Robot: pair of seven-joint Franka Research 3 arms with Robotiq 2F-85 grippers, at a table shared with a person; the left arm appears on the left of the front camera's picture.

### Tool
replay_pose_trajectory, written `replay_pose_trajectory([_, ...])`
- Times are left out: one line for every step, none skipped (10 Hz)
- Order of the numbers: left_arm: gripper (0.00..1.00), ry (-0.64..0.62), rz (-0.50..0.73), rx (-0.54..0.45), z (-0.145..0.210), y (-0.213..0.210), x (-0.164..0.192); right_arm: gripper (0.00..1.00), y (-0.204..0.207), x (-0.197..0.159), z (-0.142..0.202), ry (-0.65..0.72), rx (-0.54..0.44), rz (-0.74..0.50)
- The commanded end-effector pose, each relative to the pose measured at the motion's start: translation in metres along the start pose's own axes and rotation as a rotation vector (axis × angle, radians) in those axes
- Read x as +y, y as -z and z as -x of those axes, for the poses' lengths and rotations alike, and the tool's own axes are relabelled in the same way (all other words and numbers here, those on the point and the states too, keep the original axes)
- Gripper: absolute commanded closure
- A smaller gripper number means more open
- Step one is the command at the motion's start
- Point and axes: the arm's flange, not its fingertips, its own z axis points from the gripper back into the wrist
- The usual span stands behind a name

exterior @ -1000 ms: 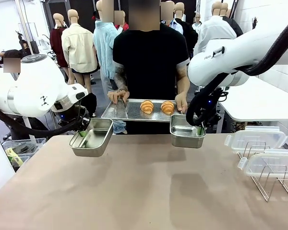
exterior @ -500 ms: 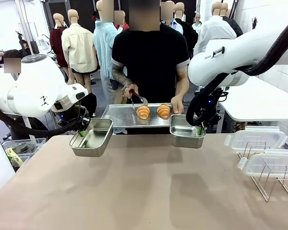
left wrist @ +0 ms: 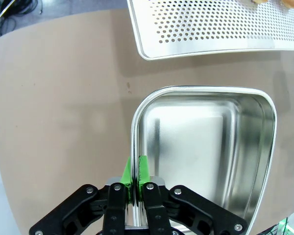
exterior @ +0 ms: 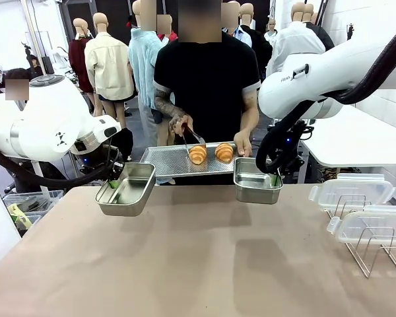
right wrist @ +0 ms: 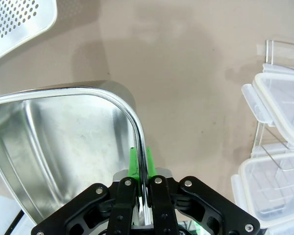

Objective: Place the bread in airtight containers.
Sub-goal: Once an object is inside an Airtight Container , place the container in the center of the table.

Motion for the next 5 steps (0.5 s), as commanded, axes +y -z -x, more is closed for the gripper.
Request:
replay_pose_trajectory([1.0,0.005,0.005,-0.012,-0.0016,-0.0018,0.0026,1.0,-0.0007,-0.0009,0.0032,-0.006,-0.017,-0.012])
replay_pose_trajectory([1.0,0.005,0.005,-0.012,-0.0016,-0.0018,0.0026,1.0,-0.0007,-0.0009,0.0032,-0.006,-0.017,-0.012])
replay_pose_trajectory([1.0,0.005,0.005,-0.012,-0.0016,-0.0018,0.0026,1.0,-0.0007,-0.0009,0.0032,-0.006,-0.017,-0.012])
replay_pose_trajectory([1.0,0.005,0.005,-0.012,-0.0016,-0.0018,0.0026,1.0,-0.0007,-0.0009,0.0032,-0.006,-0.017,-0.012])
replay_pose_trajectory([1.0,0.005,0.005,-0.012,-0.0016,-0.0018,0.0026,1.0,-0.0007,-0.0009,0.0032,-0.006,-0.017,-0.012])
